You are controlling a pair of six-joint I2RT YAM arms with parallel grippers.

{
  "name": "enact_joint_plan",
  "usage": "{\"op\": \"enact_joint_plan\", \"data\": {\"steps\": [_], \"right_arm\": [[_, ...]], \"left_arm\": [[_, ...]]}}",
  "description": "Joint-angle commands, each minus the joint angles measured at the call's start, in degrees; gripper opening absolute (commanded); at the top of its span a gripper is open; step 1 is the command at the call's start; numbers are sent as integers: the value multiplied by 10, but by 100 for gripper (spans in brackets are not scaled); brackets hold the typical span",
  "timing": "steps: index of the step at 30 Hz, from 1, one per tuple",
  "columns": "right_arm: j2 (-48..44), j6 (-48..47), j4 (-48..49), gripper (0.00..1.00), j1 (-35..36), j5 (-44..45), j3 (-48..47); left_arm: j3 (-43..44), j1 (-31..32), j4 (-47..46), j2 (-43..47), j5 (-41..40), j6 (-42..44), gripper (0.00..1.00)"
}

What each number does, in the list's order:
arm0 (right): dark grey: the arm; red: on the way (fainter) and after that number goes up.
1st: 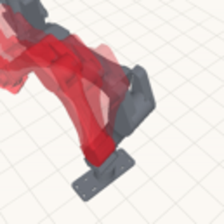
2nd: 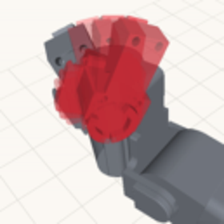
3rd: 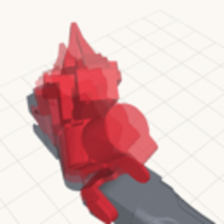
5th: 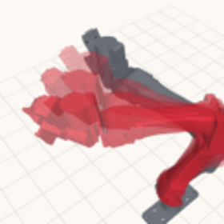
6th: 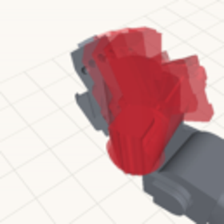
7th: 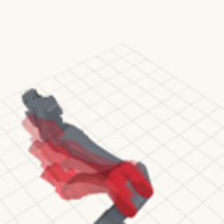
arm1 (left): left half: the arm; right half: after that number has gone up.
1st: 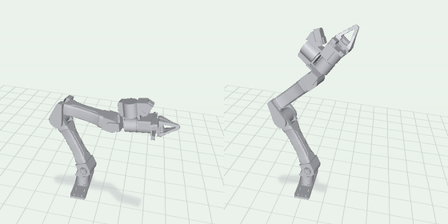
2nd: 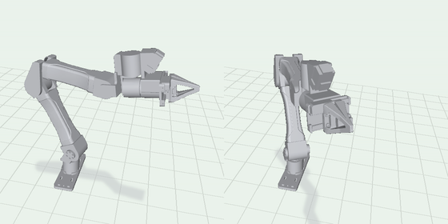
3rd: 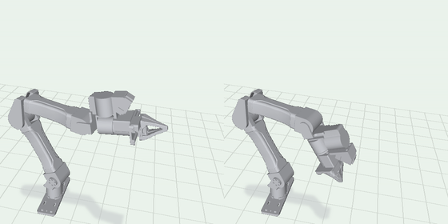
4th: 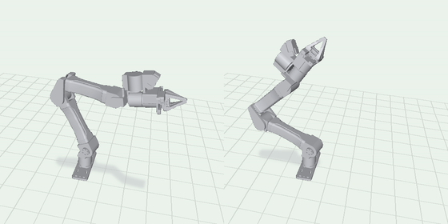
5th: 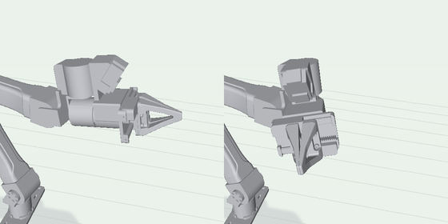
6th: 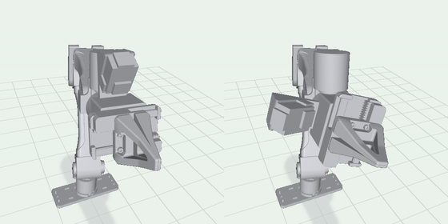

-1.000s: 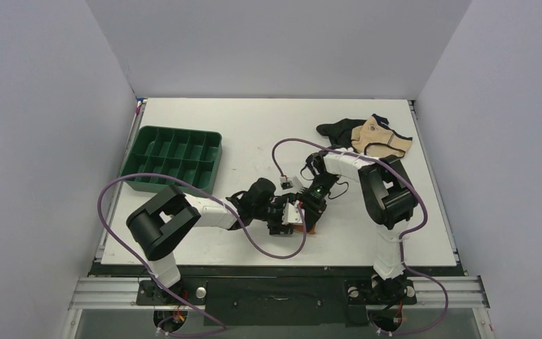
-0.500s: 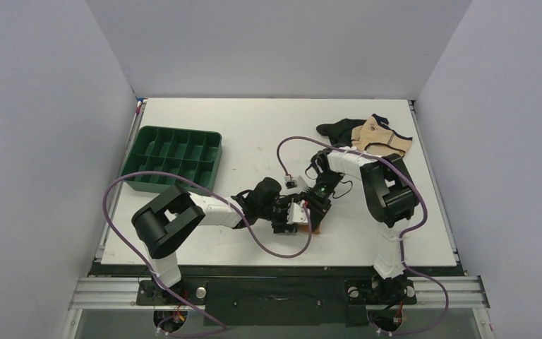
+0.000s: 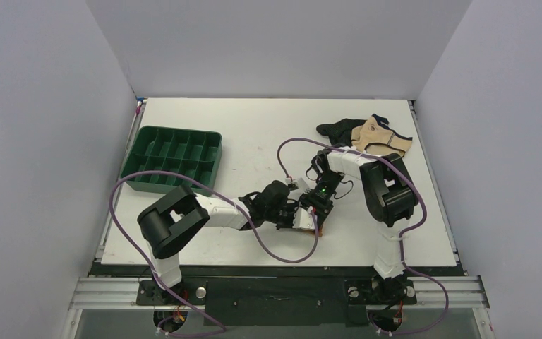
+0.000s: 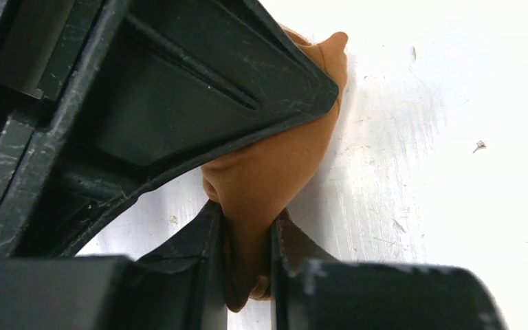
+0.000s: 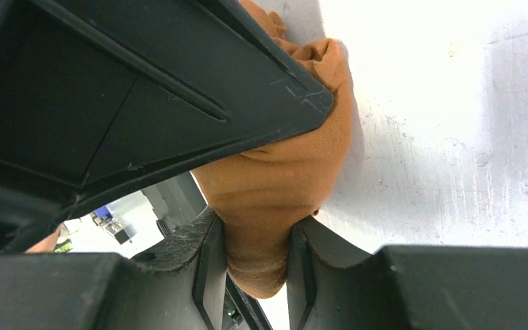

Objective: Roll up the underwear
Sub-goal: Roll the underwear to the center of the board.

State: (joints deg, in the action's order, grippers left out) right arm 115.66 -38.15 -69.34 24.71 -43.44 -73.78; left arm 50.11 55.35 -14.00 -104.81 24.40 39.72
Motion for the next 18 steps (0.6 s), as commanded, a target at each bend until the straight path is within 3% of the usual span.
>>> {"op": "enact_joint_plan", "data": {"steps": [1, 8, 18], "right_arm": [[-14, -9, 79, 7, 5, -39, -15], [-54, 7, 82, 37, -12, -24, -11], [-152, 21, 81, 54, -43, 15, -14]], "left_arm": [[-10, 26, 94, -39, 1, 2, 0], [-8, 9, 108, -23, -6, -15, 0], [-15, -64, 102, 43, 22, -57, 0]]}}
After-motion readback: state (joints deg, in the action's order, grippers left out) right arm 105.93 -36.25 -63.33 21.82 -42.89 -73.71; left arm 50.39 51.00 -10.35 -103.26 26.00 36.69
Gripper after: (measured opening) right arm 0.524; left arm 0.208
